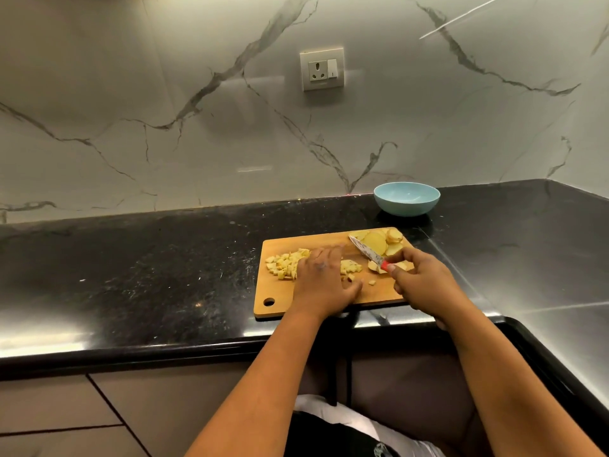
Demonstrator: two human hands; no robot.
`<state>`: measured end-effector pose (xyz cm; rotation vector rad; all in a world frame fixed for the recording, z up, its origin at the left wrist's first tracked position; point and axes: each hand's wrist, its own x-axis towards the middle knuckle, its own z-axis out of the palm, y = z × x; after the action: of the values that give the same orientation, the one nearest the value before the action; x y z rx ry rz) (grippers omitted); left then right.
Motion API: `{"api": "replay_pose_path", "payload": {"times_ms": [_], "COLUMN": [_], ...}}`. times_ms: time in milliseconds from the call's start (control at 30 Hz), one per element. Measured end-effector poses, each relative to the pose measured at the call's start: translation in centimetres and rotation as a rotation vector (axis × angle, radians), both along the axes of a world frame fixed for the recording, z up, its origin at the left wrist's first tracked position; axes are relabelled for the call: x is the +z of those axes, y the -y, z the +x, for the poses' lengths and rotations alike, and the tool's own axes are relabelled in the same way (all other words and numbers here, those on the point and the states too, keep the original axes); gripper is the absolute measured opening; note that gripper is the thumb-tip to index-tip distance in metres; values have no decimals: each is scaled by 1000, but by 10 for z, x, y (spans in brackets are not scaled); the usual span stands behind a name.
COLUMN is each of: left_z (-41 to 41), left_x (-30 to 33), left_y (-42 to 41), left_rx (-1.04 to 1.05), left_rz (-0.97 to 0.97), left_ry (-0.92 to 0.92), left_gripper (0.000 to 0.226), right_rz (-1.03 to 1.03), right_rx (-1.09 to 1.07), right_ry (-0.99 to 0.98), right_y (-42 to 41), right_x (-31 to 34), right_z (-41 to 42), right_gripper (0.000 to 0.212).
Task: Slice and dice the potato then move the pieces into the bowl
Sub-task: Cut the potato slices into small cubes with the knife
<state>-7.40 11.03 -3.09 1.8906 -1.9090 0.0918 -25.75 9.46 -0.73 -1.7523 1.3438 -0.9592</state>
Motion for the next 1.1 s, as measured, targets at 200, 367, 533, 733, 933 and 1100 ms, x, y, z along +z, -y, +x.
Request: {"api": "replay_pose_path", "payload": {"times_ms": [200, 367, 533, 733, 933, 1100], "left_z": [-6, -11, -8, 13, 42, 63], "left_x": [6, 1, 5, 8, 8, 18], "left_y": [34, 47, 62, 66, 62, 56], "left_rx": [-8, -15, -14, 143, 247, 284], "left_rz": [182, 136, 130, 96, 36, -105], "left_ry": [191, 155, 180, 286, 195, -118], "left_gripper": [65, 43, 35, 28, 27, 28], "right_rz": [-423, -603, -569, -545, -537, -502], "right_rx": [-143, -181, -170, -165, -157, -165], "right_ry": [-101, -26, -9, -4, 1, 27], "right_y": [20, 31, 38, 39, 40, 40], "right_x": [-12, -32, -39, -40, -40, -41], "right_z": [23, 33, 32, 29, 29, 29], "right_gripper": [9, 12, 13, 11, 11, 12]}}
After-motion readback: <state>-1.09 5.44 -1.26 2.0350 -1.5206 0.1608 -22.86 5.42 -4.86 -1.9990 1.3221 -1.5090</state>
